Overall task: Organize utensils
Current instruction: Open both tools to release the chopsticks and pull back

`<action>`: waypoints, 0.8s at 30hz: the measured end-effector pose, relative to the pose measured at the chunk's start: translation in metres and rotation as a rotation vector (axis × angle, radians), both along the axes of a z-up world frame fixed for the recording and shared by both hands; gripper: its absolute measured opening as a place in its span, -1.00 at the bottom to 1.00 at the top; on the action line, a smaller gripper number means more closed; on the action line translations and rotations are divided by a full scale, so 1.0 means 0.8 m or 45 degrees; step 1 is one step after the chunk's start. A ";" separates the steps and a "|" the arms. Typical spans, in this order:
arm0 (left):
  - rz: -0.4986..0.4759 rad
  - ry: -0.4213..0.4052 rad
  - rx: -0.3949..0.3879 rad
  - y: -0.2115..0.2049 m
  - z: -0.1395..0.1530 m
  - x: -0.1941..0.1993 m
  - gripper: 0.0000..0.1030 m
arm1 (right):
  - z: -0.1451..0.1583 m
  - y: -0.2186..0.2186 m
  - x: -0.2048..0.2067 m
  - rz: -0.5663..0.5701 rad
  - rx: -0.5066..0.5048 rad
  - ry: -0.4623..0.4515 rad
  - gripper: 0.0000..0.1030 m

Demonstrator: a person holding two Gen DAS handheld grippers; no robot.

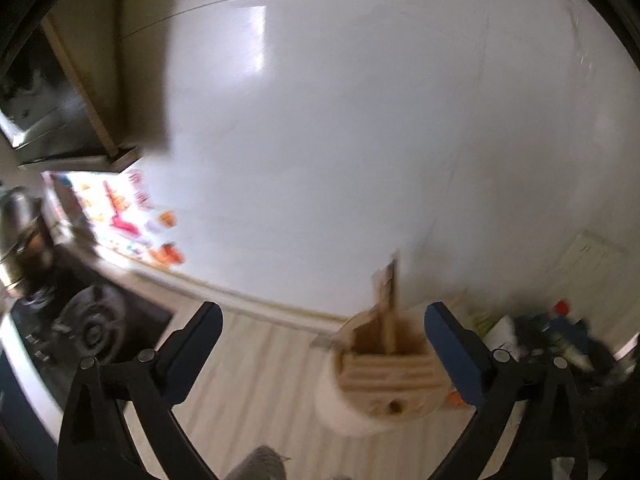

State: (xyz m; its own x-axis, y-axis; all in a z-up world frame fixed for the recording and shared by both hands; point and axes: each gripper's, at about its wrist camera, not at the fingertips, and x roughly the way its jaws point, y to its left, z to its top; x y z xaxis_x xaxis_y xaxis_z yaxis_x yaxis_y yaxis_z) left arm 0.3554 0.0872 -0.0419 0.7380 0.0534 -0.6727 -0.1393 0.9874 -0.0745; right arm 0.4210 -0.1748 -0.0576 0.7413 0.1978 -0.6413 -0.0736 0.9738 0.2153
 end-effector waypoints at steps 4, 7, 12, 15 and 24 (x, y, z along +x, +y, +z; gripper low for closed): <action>0.049 0.063 0.049 0.006 -0.024 -0.025 1.00 | -0.012 0.003 -0.024 -0.025 -0.093 0.068 0.93; 0.078 0.088 0.076 0.005 -0.035 -0.038 1.00 | -0.020 0.011 -0.042 -0.031 -0.178 0.091 0.97; 0.089 0.095 0.075 0.001 -0.036 -0.075 1.00 | -0.016 0.010 -0.071 -0.026 -0.216 0.086 0.99; 0.067 0.085 0.071 -0.002 -0.027 -0.102 1.00 | -0.009 0.013 -0.098 -0.030 -0.222 0.079 0.99; -0.020 -0.023 0.100 0.005 0.033 -0.217 1.00 | 0.063 0.018 -0.224 -0.111 -0.218 0.002 0.99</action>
